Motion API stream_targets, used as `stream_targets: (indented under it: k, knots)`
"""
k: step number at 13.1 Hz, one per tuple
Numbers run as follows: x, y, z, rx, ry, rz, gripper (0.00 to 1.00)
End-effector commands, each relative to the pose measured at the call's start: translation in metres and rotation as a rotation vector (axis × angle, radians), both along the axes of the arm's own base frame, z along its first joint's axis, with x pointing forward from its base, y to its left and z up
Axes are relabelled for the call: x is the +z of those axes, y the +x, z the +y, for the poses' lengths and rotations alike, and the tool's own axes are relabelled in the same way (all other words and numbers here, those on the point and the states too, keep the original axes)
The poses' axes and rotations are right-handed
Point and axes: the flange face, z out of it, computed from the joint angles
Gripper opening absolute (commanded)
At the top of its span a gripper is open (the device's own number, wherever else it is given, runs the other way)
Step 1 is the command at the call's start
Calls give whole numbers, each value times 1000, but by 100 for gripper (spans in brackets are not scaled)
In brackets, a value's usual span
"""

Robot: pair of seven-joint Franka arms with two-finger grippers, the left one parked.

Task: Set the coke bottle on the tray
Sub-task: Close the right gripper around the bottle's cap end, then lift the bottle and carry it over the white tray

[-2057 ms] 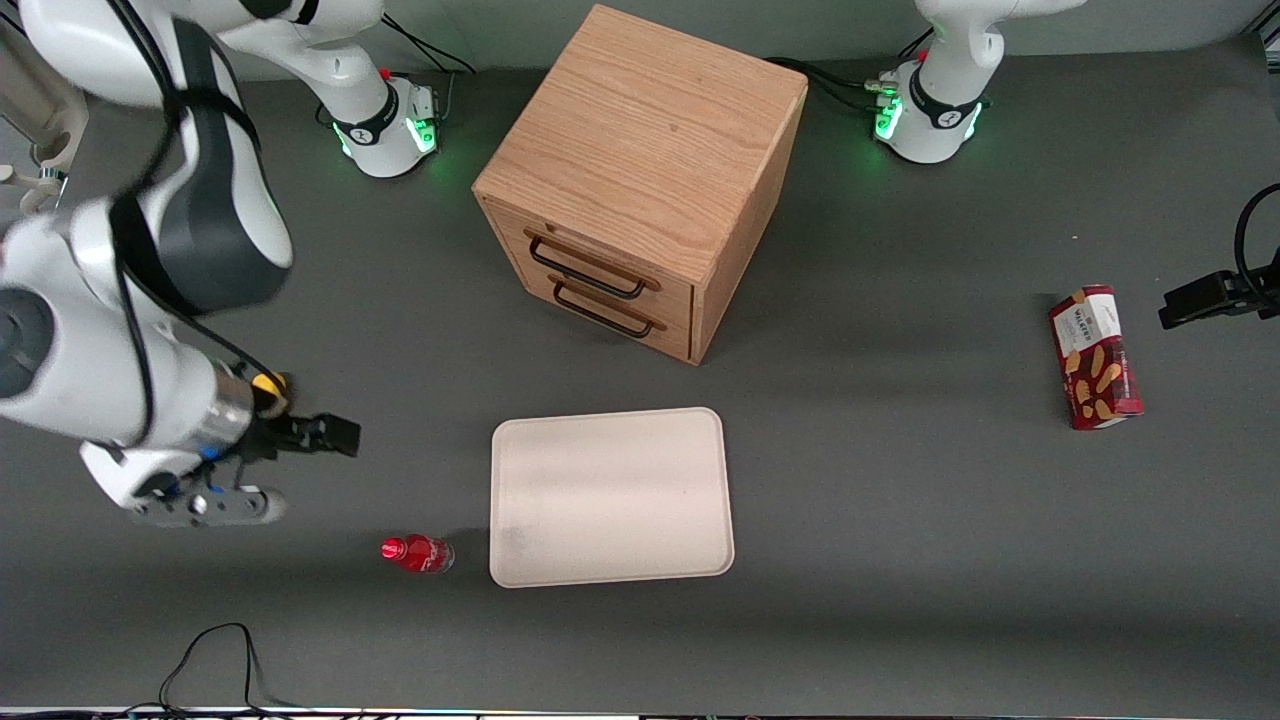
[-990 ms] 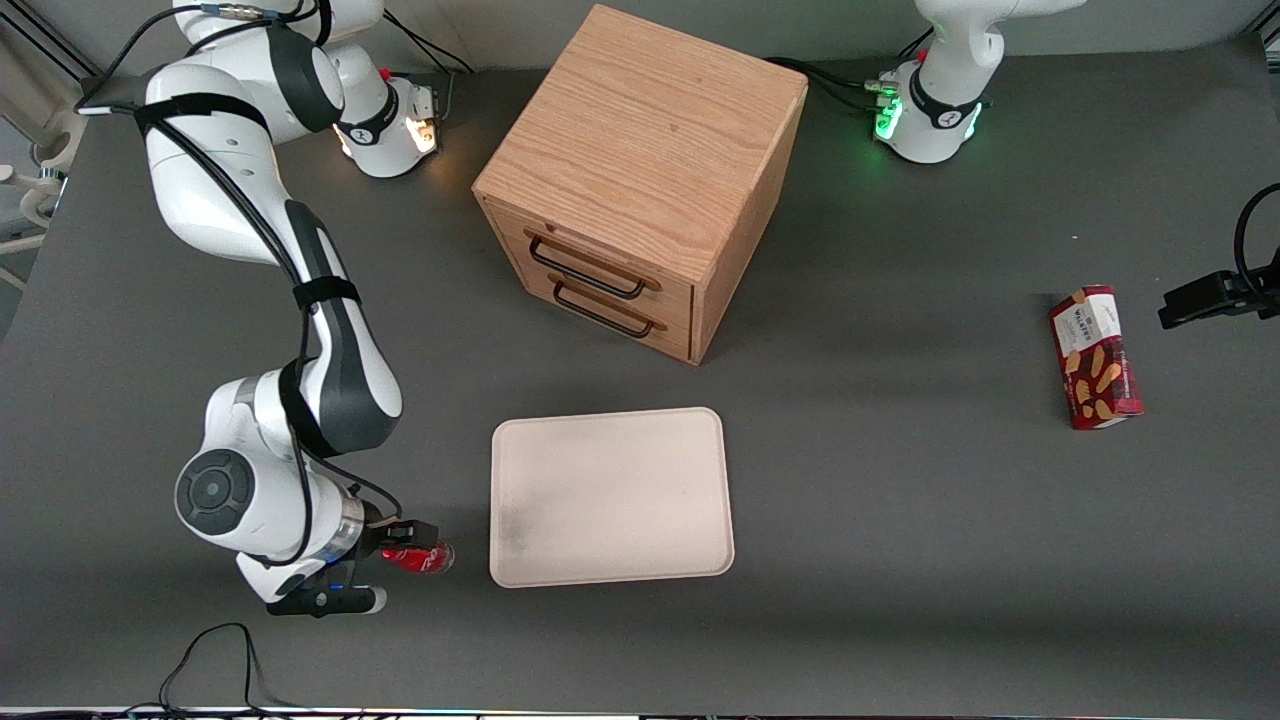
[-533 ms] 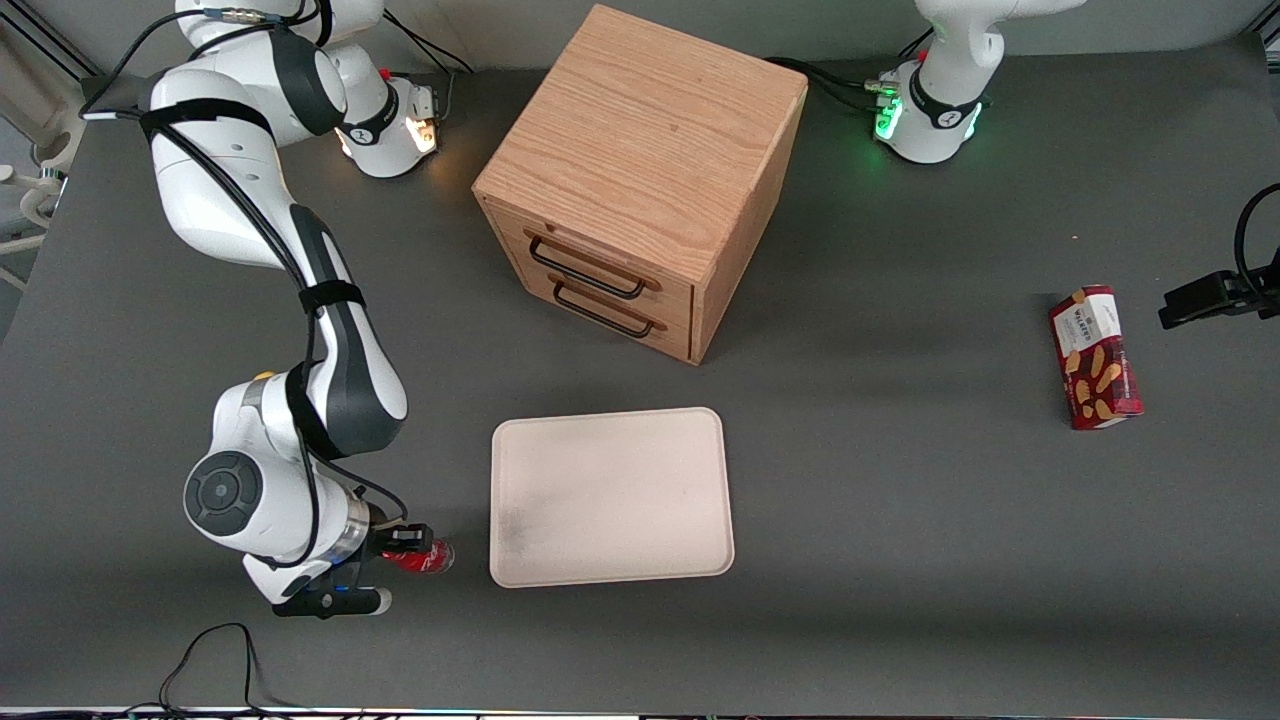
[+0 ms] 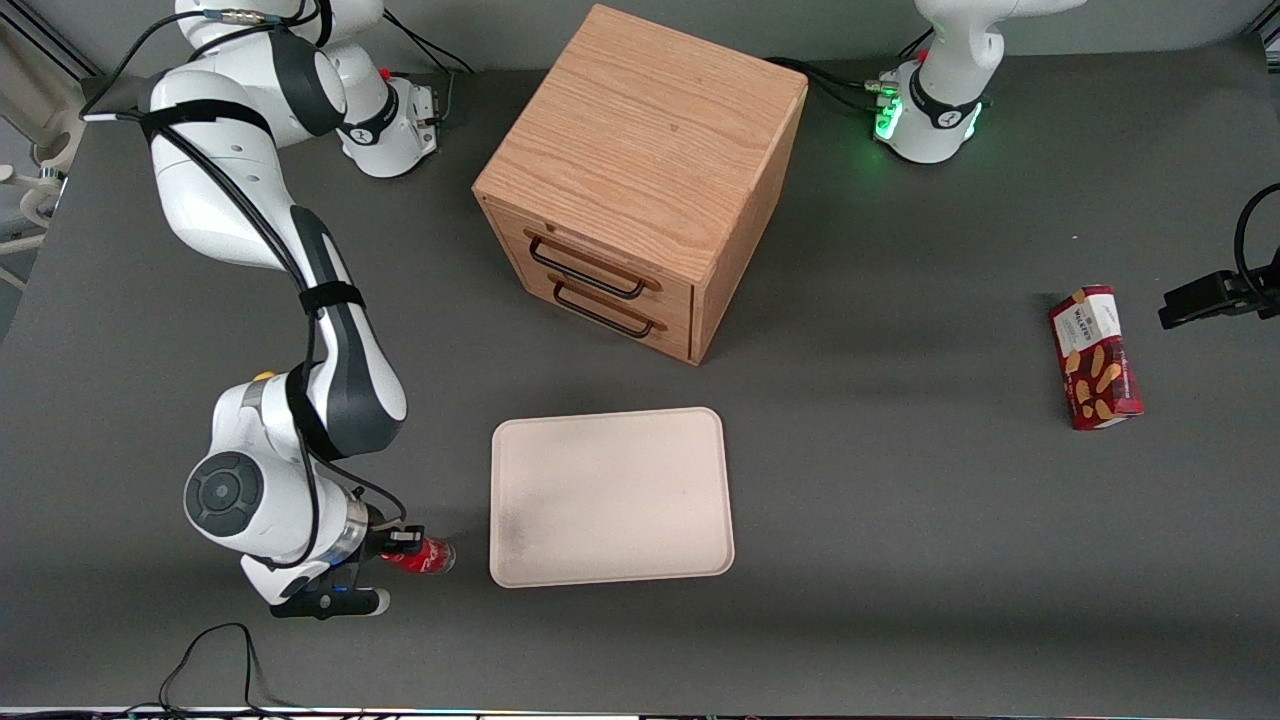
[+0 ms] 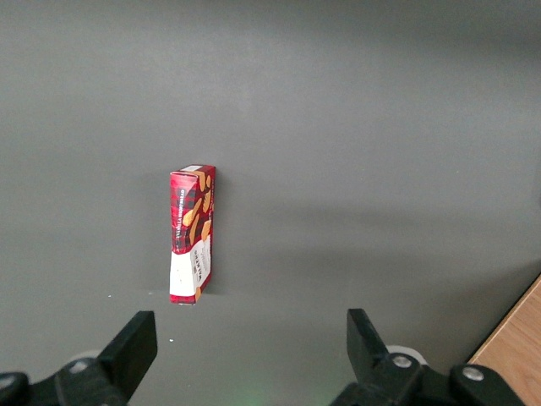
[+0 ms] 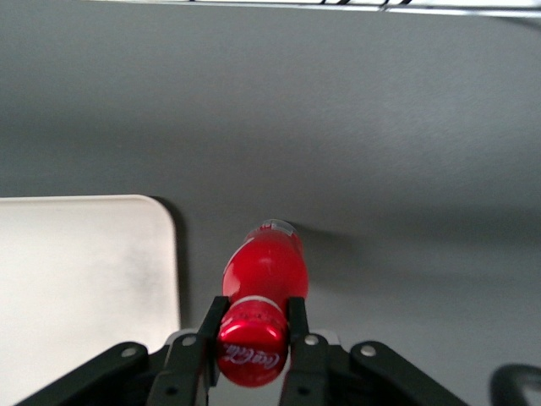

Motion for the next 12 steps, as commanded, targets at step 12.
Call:
stream_targets:
  k: [12]
  knots:
    - [228, -85, 54, 167, 17, 24, 0]
